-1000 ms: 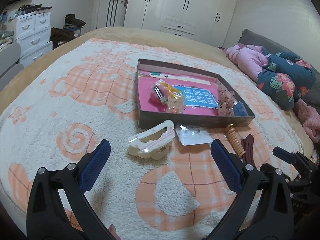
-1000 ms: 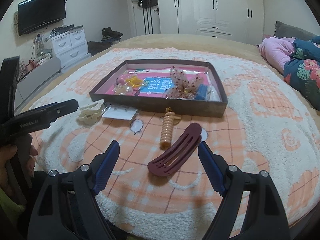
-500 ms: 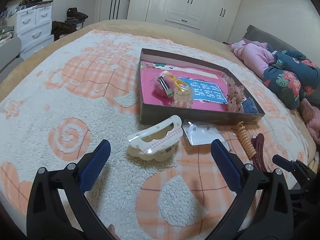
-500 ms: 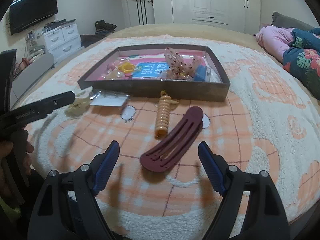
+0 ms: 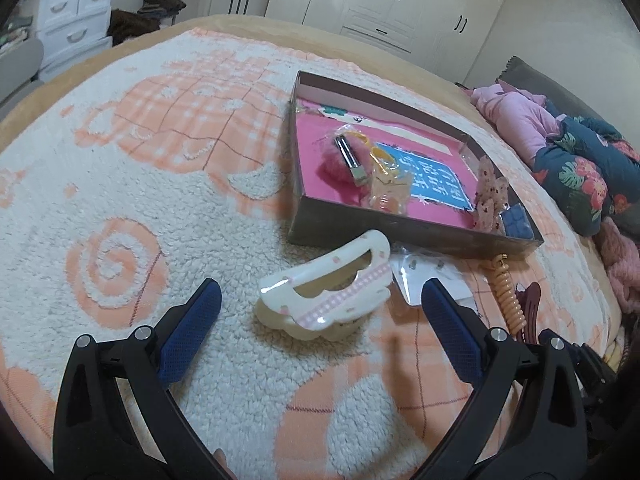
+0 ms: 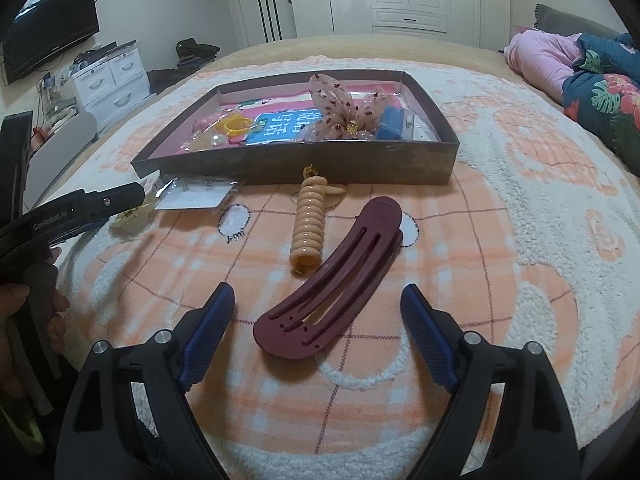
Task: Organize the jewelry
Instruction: 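Grasp the white claw clip with the left tool while the right tool grasps the maroon clip, then release the white claw clip into the box with the left tool while the right tool releases the maroon clip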
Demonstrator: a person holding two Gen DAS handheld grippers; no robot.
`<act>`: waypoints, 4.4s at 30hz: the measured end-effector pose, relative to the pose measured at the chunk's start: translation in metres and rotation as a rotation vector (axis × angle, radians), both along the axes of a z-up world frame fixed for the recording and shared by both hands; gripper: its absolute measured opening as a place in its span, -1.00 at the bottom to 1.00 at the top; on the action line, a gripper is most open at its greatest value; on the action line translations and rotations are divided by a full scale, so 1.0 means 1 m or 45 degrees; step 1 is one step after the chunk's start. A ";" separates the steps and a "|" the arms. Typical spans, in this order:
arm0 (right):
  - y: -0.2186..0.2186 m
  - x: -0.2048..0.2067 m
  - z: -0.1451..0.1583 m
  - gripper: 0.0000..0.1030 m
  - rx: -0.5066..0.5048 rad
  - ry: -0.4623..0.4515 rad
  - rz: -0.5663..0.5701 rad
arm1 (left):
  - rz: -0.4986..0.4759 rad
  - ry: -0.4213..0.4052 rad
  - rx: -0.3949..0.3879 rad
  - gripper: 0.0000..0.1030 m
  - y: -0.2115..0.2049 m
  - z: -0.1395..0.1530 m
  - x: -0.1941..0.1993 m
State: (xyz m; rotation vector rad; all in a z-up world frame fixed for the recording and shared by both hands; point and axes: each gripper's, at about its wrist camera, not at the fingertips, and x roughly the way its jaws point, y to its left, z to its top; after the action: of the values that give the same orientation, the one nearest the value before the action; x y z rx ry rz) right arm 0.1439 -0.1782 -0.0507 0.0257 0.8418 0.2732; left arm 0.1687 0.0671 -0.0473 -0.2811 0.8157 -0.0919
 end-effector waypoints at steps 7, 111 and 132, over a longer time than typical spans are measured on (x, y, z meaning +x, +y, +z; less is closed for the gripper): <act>0.001 0.008 -0.004 0.63 0.003 -0.010 -0.018 | -0.014 0.028 0.030 0.71 -0.005 -0.005 0.008; -0.061 0.089 0.060 -0.50 -0.005 -0.257 -0.015 | -0.284 -0.171 0.018 0.11 -0.097 0.044 0.088; -0.034 0.159 0.041 -0.50 -0.050 -0.204 0.036 | -0.291 -0.127 0.008 0.11 -0.095 0.025 0.101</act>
State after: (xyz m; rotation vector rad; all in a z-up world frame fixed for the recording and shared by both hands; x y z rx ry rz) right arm 0.3029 -0.2120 -0.0095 -0.0442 0.6887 0.2812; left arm 0.2693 -0.0282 -0.0225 -0.1751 0.7460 -0.3151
